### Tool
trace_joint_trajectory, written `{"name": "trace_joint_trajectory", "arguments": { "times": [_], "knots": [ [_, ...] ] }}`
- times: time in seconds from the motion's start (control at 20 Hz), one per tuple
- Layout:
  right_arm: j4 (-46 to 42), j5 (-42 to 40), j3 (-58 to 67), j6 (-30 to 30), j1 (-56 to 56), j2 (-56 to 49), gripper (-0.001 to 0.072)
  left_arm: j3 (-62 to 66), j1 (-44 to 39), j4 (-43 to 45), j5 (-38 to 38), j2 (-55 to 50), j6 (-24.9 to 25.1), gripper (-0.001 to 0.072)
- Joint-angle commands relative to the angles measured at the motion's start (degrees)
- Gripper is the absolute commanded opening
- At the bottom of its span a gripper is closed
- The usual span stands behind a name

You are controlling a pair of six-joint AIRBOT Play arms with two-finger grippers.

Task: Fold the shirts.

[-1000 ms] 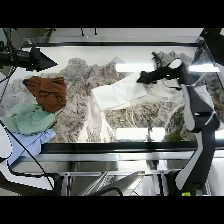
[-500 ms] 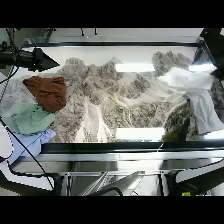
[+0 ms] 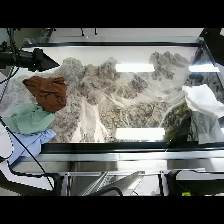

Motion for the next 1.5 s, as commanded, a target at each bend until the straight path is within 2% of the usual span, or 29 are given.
{"name": "trace_joint_trajectory", "arguments": {
  "times": [0.0, 0.05, 0.1, 0.15, 0.2, 0.35, 0.45, 0.5, 0.6, 0.65, 0.8, 0.9, 1.1, 1.3, 1.35, 1.45],
  "knots": [
    [-2.45, -0.35, -10.47, 0.37, -0.44, 2.32, 0.0018, -0.02, -0.02, 0.0, -0.17, -0.02, 0.15, 0.0014],
    [-2.89, -0.31, -12.74, 0.28, -0.44, 2.32, 0.0028, -0.02, -0.02, 0.0, -0.2, -0.02, 0.13, 0.0014],
    [-3.08, -0.11, -14.38, -0.04, -0.44, 2.25, 0.0138, -0.02, -0.02, 0.0, -0.2, -0.02, 0.13, 0.0014],
    [-3.08, -0.13, -15.39, -0.85, -0.44, 2.14, 0.0472, -0.02, -0.02, 0.0, -0.2, -0.02, 0.13, 0.0015],
    [-3.06, -0.13, -15.52, -0.94, -0.44, 2.03, 0.07, -0.02, -0.02, -0.02, -0.17, -0.02, 0.11, 0.0014],
    [-3.04, -0.15, -13.05, -0.94, -0.44, 2.03, 0.0702, -0.02, -0.02, -0.04, -0.15, -0.02, 0.11, 0.0014],
    [-1.07, -0.15, -8.44, -0.9, -0.42, 2.03, 0.0696, 0.0, -0.02, -0.17, 0.17, -0.02, 0.11, 0.0014],
    [1.49, -0.39, -6.03, -0.87, -0.39, 2.08, 0.0627, 0.02, -0.02, -0.39, 0.33, -0.02, 0.11, 0.0014],
    [10.8, -3.04, -3.5, -1.7, 0.15, 2.89, 0.0072, 0.02, -0.02, -3.21, 0.5, 0.0, 0.2, 0.0014],
    [15.32, -5.14, -3.52, -3.61, 1.22, 3.78, 0.0018, 0.02, -0.02, -4.81, 0.46, 0.04, 0.9, 0.0014],
    [17.38, -6.95, -3.69, -5.31, 7.85, 5.62, 0.0017, -0.17, -1.29, -3.23, 0.42, 1.6, 2.01, 0.0012],
    [17.35, -6.86, -5.64, -7.17, 14.21, 7.41, 0.0015, -4.92, -2.89, -0.9, 1.14, 5.49, 2.93, 0.0013],
    [17.14, -10.91, -19.47, -8.98, 24.61, 17.35, 0.0015, -27.98, -5.77, -1.07, 3.89, 20.0, 8.26, 0.0013],
    [17.2, -17.84, -41.83, -10.54, 31.47, 33.14, 0.0016, -54.6, -6.8, -1.05, 6.08, 36.87, 10.75, 0.0013],
    [17.35, -19.85, -46.03, -13.0, 32.61, 35.93, 0.0016, -59.95, -6.8, -1.05, 8.02, 40.65, 10.86, 0.0013],
    [17.62, -20.04, -49.62, -14.32, 33.03, 38.14, 0.0016, -66.93, -6.8, -1.11, 10.12, 45.75, 10.86, 0.0013]
  ]
}}
